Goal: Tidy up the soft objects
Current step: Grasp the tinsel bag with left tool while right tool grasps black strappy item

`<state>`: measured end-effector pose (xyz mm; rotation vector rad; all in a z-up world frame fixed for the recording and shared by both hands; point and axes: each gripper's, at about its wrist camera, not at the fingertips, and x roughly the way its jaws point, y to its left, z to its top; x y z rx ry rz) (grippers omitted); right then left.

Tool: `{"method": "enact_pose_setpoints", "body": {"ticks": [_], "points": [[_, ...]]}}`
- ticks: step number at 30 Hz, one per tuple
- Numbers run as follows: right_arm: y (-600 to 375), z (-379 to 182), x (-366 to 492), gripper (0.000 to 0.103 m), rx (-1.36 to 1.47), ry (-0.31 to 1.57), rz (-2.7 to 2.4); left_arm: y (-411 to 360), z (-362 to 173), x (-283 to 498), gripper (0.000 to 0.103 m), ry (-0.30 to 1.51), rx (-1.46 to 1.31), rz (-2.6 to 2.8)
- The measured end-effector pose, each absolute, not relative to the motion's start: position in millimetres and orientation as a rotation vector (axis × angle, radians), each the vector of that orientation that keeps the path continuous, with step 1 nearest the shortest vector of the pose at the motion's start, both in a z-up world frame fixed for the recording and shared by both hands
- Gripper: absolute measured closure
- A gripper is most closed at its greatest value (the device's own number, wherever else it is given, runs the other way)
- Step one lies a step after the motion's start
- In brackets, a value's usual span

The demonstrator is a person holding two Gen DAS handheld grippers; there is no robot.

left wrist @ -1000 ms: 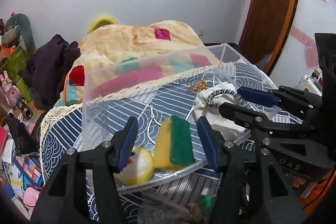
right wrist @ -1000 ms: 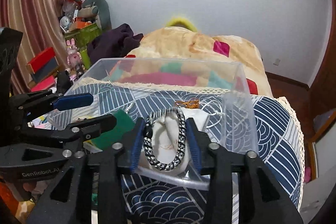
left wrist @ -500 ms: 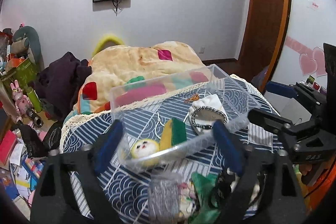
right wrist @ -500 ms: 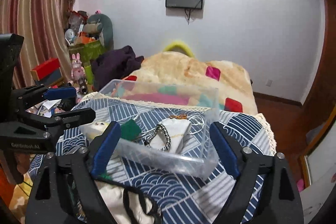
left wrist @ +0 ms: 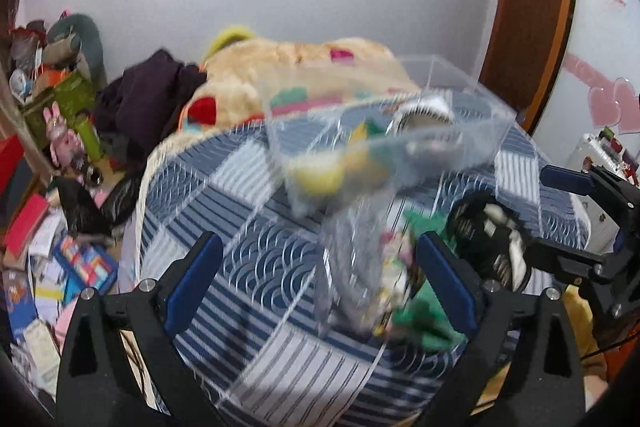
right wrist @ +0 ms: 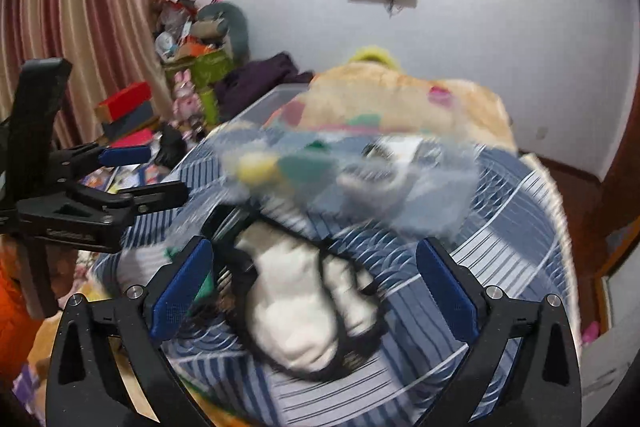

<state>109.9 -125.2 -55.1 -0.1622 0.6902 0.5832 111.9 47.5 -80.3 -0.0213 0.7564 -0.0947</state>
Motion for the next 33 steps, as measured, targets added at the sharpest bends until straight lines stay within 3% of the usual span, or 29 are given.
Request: {"method": "enact_pose_setpoints", "body": {"ticks": [10,20,22,25,29,31,33], "points": [[-109.6,-79.8,124.9,0.001,-0.198,0.78,0.531,54.5,-105.4,107.8,0.004,0.806,-0.066,-0.086],[-160.5,-86.0,132.6,0.002,-0.059,0.818,0.446,52.5,-113.0,126.0,0.005,0.793,-0.102,-0.079],[-166.4,-93.4,133.8,0.002,-0.022,0.849,0.46,51.9,-116.8,129.2,0.01,0.797,-0.097,-0.07],[-165.7,-96.5,128.2,0.016,-0.023,0.855,0.492,52.2,-123.6,134.0,0.025,0.82,-0.102,-0.081],[-159.6,-94.7,119.7,0.046,-0.065,0.839,0.545,52.4,-129.1,135.1,0.037,0.821,-0.124,-0.108],[-159.1,-94.8,118.3,0.052,-0.074,0.828,0.541,50.8,-130.6,134.2,0.05,0.822,-0.131,-0.126],[-161.5,-93.8,117.3,0.071,-0.069,0.824,0.542,49.0,-132.2,133.6,0.06,0.827,-0.144,-0.154]]}}
